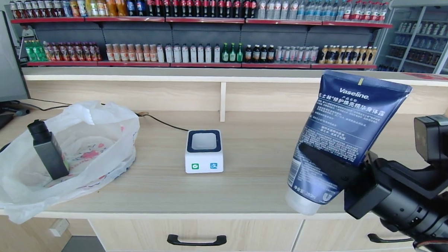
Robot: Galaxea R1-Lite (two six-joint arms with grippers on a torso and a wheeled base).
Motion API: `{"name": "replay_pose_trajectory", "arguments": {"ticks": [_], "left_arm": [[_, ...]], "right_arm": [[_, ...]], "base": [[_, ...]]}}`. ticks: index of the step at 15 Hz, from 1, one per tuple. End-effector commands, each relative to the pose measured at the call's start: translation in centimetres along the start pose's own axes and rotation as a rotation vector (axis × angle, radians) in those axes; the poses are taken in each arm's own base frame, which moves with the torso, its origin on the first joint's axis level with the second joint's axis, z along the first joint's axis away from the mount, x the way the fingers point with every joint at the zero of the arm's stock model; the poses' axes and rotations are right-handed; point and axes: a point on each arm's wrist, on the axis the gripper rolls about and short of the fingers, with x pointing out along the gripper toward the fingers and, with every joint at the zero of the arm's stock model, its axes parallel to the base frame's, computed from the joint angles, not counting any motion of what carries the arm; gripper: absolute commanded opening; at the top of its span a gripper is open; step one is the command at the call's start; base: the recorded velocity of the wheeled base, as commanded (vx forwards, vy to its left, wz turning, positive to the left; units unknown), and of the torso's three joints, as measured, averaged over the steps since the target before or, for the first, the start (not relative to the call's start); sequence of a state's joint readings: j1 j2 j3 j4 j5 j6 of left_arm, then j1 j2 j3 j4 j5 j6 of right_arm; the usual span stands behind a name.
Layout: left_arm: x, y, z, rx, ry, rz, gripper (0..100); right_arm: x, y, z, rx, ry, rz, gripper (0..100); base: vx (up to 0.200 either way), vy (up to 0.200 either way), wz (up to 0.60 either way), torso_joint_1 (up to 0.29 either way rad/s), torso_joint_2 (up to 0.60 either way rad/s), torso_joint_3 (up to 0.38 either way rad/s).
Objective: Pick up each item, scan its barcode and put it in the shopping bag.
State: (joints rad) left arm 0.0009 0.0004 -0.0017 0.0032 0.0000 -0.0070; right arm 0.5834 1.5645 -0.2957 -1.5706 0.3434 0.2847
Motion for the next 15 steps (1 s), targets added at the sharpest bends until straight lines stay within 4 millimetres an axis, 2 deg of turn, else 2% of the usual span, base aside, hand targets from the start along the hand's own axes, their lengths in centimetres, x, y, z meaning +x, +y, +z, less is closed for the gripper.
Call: {"name": "replay_pose_trajectory", "arguments": {"ticks": [1, 3, 5, 8, 11, 13, 15], "left_arm": [[0.0, 0.0, 0.0, -0.001, 0.000, 0.001, 100], [0.0, 0.0, 0.0, 0.001, -0.002, 0.001, 100], [0.0, 0.0, 0.0, 0.001, 0.000, 0.001, 100], [0.0, 0.0, 0.0, 0.001, -0.002, 0.001, 100], [0.0, 0.0, 0.0, 0.001, -0.002, -0.001, 100], [0.0, 0.0, 0.0, 0.001, -0.002, 0.001, 100], [0.0, 0.0, 0.0, 0.002, -0.002, -0.001, 100]], "right_arm": [[0.8, 0.5, -1.1, 0.063, 0.039, 0.037, 0], [2.6, 0.4, -0.8, 0.145, 0.013, 0.064, 0], [4.3, 0.5, 0.8, 0.255, -0.061, 0.100, 0], [4.6, 0.5, 1.3, 0.309, -0.079, 0.110, 0], [4.2, 1.6, 2.2, 0.400, -0.095, 0.160, 0], [4.0, 3.4, 3.2, 0.430, -0.115, 0.232, 0], [3.8, 4.2, 3.6, 0.434, -0.124, 0.267, 0]], "base": [[0.000, 0.000, 0.00, 0.000, 0.00, 0.000], [0.000, 0.000, 0.00, 0.000, 0.00, 0.000], [0.000, 0.000, 0.00, 0.000, 0.00, 0.000], [0.000, 0.000, 0.00, 0.000, 0.00, 0.000], [0.000, 0.000, 0.00, 0.000, 0.00, 0.000], [0.000, 0.000, 0.00, 0.000, 0.00, 0.000], [0.000, 0.000, 0.00, 0.000, 0.00, 0.000]]}}
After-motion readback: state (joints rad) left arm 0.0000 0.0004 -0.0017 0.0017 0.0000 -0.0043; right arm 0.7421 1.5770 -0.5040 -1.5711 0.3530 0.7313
